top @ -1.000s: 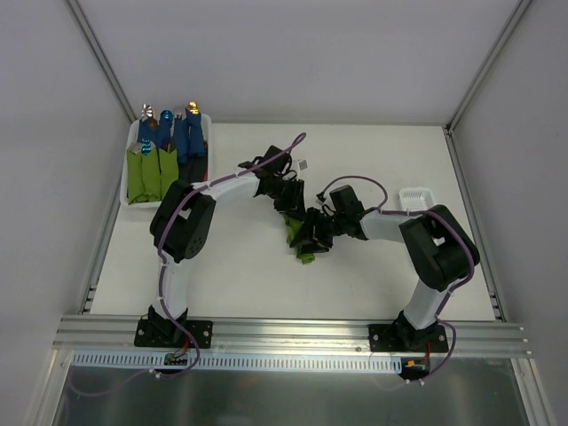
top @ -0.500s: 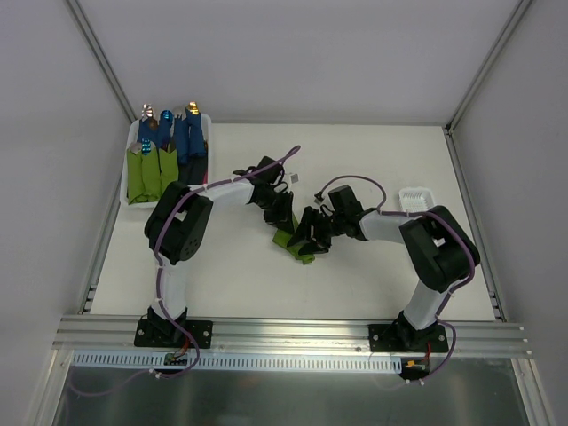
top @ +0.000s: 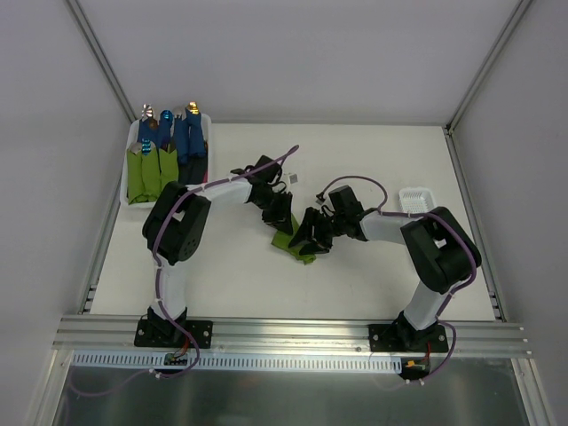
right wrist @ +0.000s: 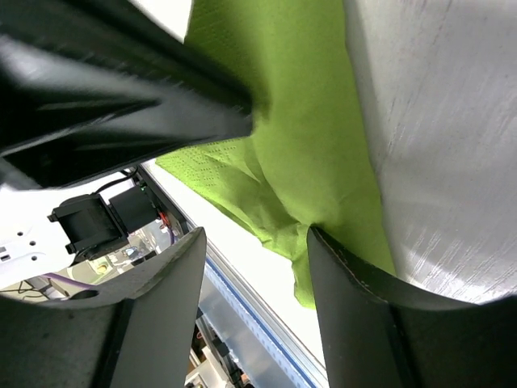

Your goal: Place the utensils on the paper napkin and roll it up

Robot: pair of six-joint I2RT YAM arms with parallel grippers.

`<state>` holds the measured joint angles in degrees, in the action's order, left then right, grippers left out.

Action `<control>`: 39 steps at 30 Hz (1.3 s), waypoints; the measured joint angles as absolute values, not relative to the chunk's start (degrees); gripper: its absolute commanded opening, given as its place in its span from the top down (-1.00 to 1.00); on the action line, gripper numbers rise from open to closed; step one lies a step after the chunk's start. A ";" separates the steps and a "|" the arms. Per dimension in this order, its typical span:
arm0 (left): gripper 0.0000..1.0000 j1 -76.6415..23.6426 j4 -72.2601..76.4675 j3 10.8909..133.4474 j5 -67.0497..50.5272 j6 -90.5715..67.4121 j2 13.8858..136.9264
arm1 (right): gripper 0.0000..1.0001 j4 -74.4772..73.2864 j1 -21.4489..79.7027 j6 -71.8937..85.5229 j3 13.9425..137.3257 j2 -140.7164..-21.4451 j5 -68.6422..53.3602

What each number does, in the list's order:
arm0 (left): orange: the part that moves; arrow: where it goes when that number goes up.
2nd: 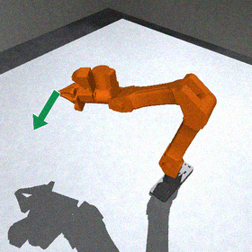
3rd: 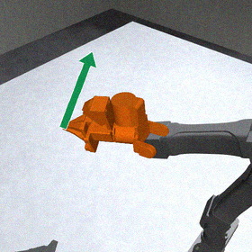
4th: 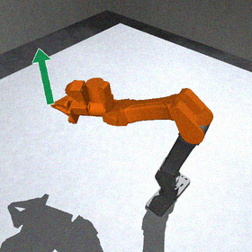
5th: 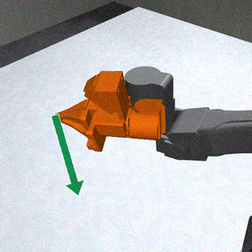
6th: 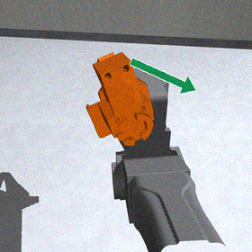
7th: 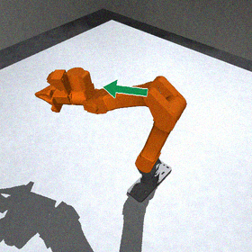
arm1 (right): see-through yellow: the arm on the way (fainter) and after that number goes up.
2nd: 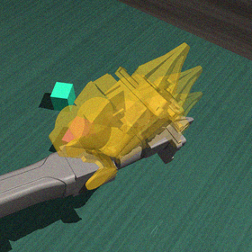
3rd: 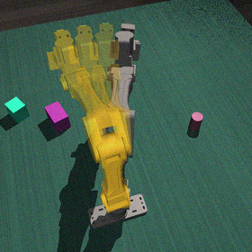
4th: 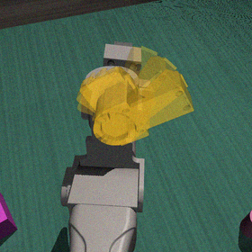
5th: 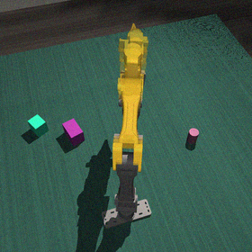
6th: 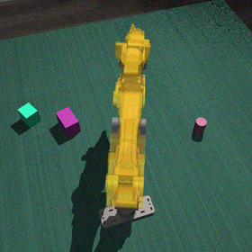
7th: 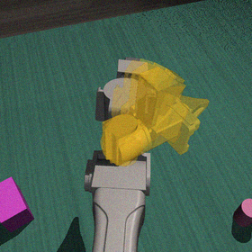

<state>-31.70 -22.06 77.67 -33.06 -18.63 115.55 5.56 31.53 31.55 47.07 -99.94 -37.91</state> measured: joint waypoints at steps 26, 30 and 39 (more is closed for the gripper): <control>0.88 -30.13 -23.38 75.42 -37.65 -17.15 118.34 | -0.06 20.03 31.27 43.16 39.24 -99.70 -38.68; 0.89 -29.89 -24.03 76.27 -37.67 -16.80 118.85 | -0.05 28.27 31.29 48.34 35.03 -99.63 -38.33; 0.91 -29.91 -26.37 79.99 -37.34 -13.52 120.81 | -0.04 40.80 31.44 56.34 28.82 -99.70 -37.06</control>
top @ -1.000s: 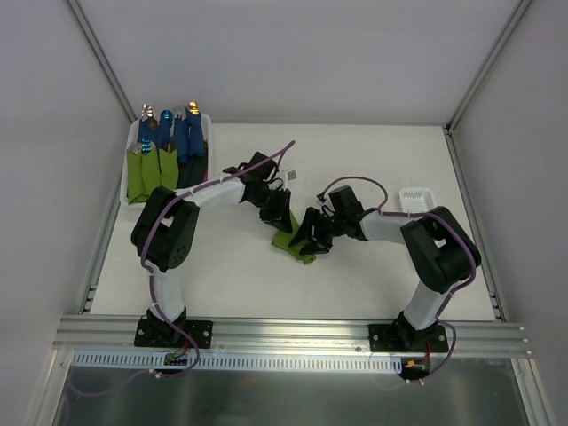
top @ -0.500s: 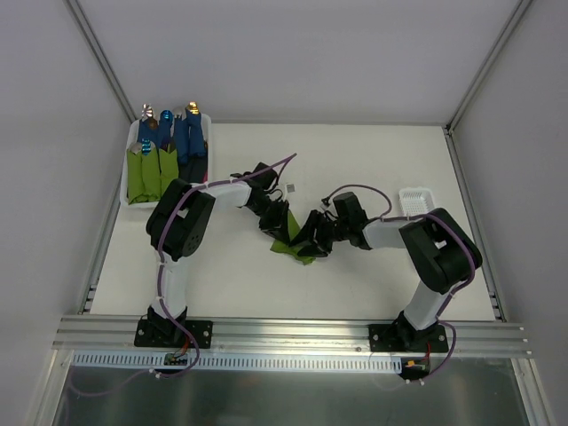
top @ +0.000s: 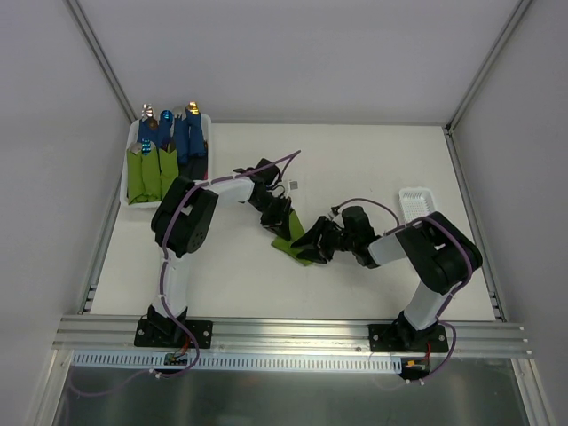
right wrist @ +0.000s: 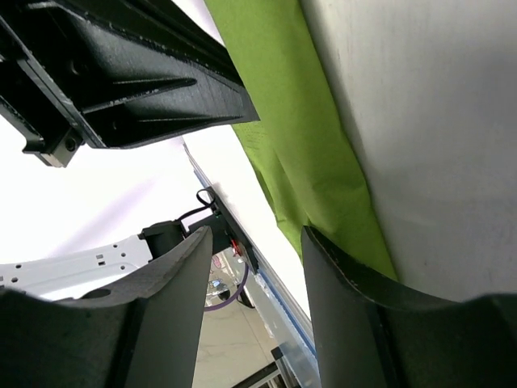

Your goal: Place the utensils on the paper napkin and roll it up

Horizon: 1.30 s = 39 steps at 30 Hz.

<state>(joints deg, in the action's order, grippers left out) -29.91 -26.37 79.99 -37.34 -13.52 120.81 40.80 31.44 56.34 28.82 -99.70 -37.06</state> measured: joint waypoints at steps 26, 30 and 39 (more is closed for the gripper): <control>0.97 -29.91 -29.06 83.22 -37.21 -10.22 122.61 | 0.60 -7.70 32.12 25.78 52.84 -85.95 -23.03; 0.97 -29.91 -29.15 83.37 -37.21 -10.02 122.65 | 0.63 -10.94 32.25 23.73 52.84 -88.23 -21.82; 0.95 -29.91 -29.45 84.51 -35.92 -8.78 122.69 | 0.64 -8.47 34.54 23.55 50.68 -93.23 -21.85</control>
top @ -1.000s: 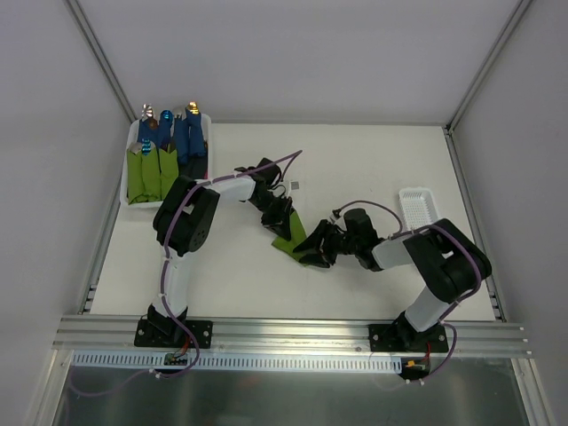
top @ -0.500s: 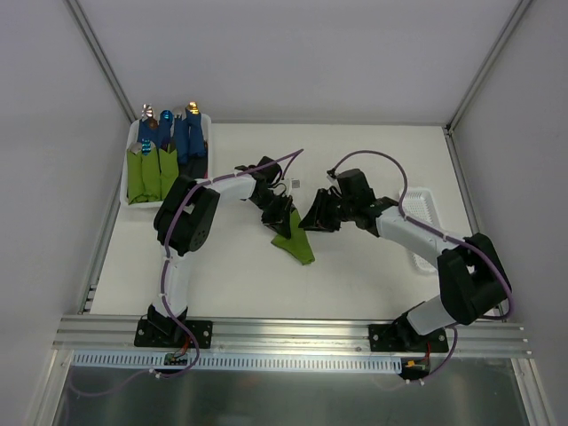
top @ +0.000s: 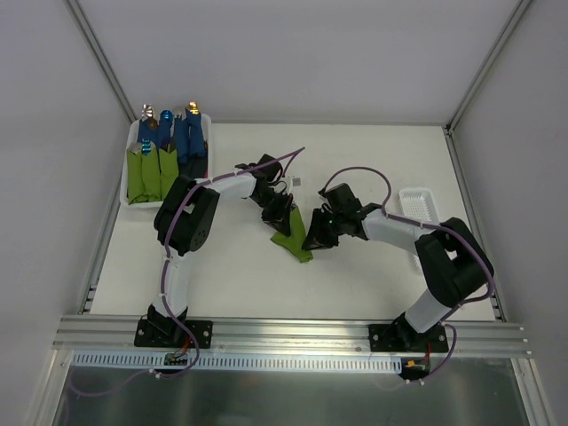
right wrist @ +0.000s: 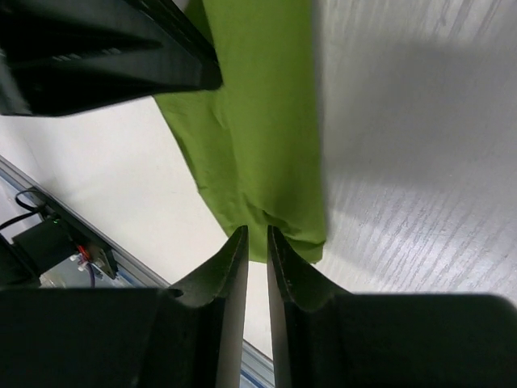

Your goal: Place the utensils on the paper napkin and roll it up

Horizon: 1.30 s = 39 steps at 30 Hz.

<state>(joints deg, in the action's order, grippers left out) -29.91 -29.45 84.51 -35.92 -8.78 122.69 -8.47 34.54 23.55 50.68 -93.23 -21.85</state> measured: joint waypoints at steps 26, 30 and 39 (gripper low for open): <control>0.88 -29.89 -29.39 84.68 -39.75 -8.99 116.71 | 0.60 -6.46 37.45 24.12 49.50 -96.07 -19.73; 0.89 -30.00 -29.04 84.71 -41.78 -10.35 115.42 | 0.60 -6.44 37.87 24.58 49.93 -96.49 -19.62; 0.91 -29.89 -27.57 82.11 -41.04 -12.86 117.67 | 0.60 -6.37 38.13 25.47 50.24 -96.88 -19.53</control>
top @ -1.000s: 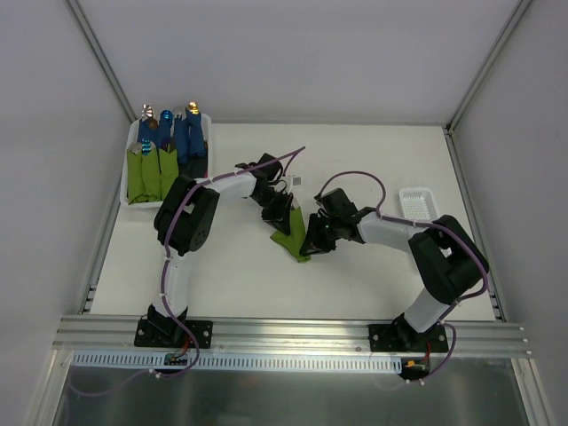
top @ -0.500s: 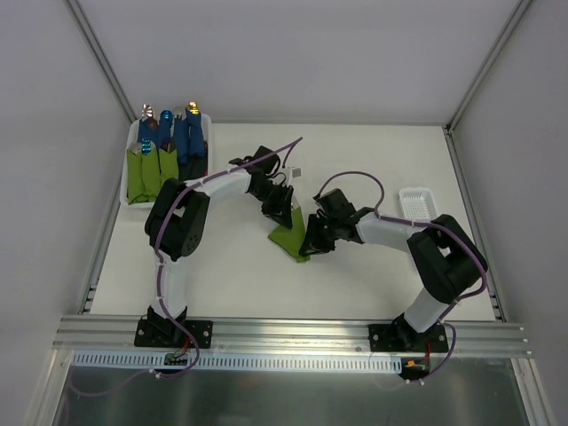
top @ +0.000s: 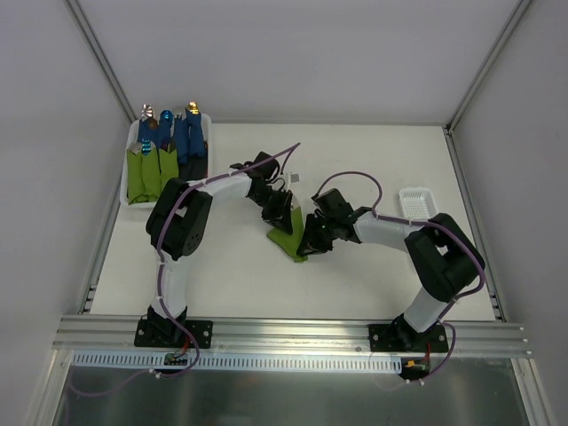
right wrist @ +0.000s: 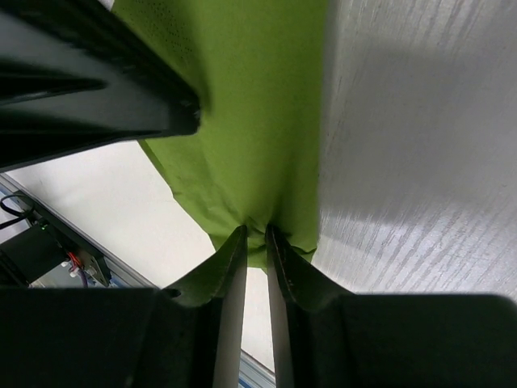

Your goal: Place the utensils on the paper napkin and roll it up

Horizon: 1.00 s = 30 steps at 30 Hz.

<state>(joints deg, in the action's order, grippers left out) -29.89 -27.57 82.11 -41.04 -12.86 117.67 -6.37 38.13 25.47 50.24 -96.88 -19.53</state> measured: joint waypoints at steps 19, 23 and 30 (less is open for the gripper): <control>0.92 -28.03 -26.76 80.29 -40.86 -15.53 122.67 | 0.30 -7.81 39.05 26.26 50.28 -95.00 -16.34; 0.92 -28.03 -26.57 80.09 -40.88 -16.05 122.67 | 0.23 -13.26 39.27 24.88 51.31 -92.95 -11.86; 0.92 -28.01 -26.37 79.92 -40.91 -16.14 122.65 | 0.34 -26.30 40.14 23.11 58.89 -92.16 -1.85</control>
